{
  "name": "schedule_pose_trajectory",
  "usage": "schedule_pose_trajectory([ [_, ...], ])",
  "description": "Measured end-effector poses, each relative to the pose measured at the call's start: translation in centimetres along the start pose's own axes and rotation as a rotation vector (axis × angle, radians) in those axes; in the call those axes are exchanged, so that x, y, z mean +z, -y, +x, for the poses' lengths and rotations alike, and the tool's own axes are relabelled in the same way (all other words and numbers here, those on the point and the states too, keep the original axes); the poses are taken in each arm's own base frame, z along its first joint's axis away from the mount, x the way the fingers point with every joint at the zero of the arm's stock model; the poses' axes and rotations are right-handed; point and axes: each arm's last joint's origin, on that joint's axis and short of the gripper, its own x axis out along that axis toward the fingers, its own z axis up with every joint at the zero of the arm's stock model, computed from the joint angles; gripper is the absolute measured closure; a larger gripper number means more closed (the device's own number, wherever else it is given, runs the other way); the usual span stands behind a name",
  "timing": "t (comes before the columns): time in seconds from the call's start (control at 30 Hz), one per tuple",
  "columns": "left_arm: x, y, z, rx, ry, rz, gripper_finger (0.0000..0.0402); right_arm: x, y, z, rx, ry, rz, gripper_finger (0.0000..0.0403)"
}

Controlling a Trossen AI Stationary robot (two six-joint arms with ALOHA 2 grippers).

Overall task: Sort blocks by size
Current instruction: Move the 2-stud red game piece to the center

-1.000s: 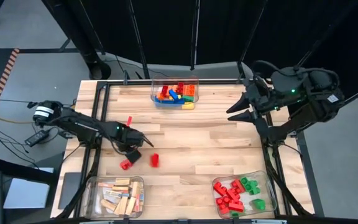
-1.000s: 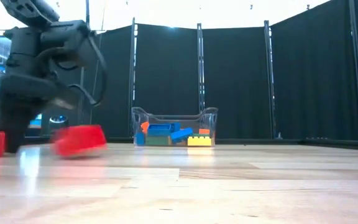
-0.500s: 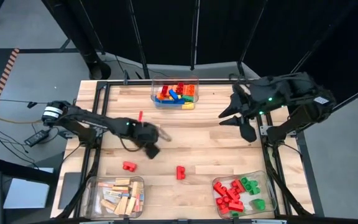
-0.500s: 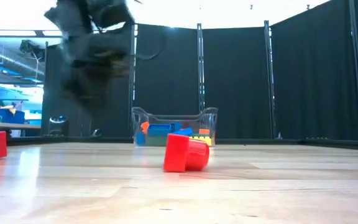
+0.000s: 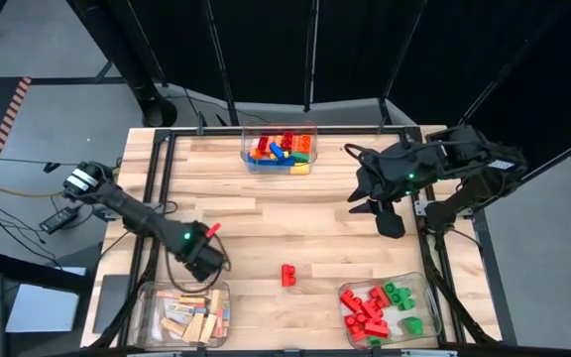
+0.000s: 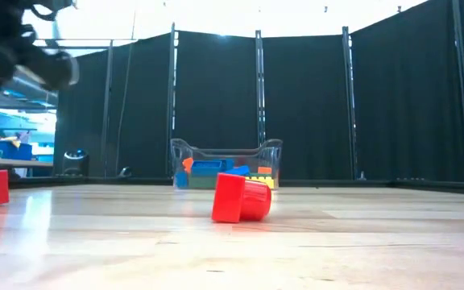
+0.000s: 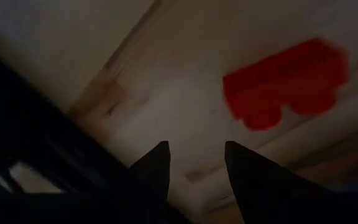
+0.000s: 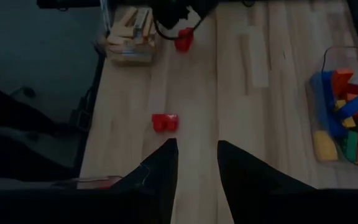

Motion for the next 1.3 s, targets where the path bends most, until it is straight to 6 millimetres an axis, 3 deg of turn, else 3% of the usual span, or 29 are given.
schedule_pose_trajectory([
  [0.13, -0.7, 0.2, 0.8, -0.009, 0.002, -0.094, 0.0238, -0.1, 0.0, 0.1, -0.003, -0.012, -0.005, 0.0276],
  [0.53, 0.3, 1.9, 3.1, -0.275, 0.021, -0.272, 0.0239, -0.2, 0.1, 0.1, -0.013, -0.023, 0.002, 0.0276],
  [0.93, 5.6, 3.1, 2.1, -0.586, 0.230, -0.373, 0.0239, -0.3, 0.1, 0.1, -0.016, -0.036, -0.006, 0.0276],
  [1.2, 10.4, 5.0, 1.7, -0.876, 0.341, -0.234, 0.0239, -0.4, 0.1, 0.1, -0.029, -0.041, -0.002, 0.0276],
  [1.3, 10.8, 4.8, 0.7, -0.931, 0.385, -0.205, 0.0239, 0.0, 0.4, 0.7, -0.166, -0.021, 0.016, 0.0276],
])
